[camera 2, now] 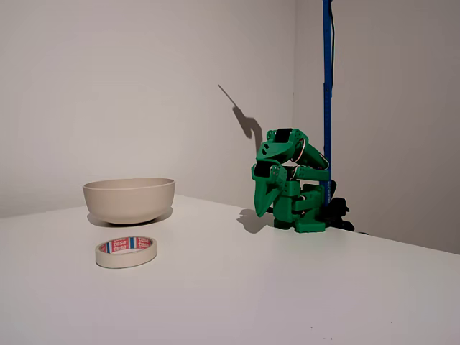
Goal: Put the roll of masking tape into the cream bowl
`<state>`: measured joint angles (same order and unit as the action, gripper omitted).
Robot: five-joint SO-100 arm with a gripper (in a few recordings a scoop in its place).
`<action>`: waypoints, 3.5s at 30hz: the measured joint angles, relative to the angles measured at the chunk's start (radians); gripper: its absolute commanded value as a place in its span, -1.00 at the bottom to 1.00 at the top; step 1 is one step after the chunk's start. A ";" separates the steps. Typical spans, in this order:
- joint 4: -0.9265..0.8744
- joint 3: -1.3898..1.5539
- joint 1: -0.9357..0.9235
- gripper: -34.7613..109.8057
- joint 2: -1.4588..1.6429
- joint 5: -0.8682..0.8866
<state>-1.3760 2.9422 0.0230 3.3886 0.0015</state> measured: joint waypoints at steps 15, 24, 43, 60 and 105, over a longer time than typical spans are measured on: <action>0.061 0.000 -0.081 -0.64 0.000 0.034; 0.098 -0.072 -0.190 -0.64 0.000 0.097; 0.123 -0.575 -0.322 -0.64 -0.400 0.147; 0.121 -1.193 -0.456 -0.64 -1.227 0.071; -0.218 -2.315 -0.259 -0.29 -2.453 0.150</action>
<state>-1.5938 0.6274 -0.2362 0.9357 0.1519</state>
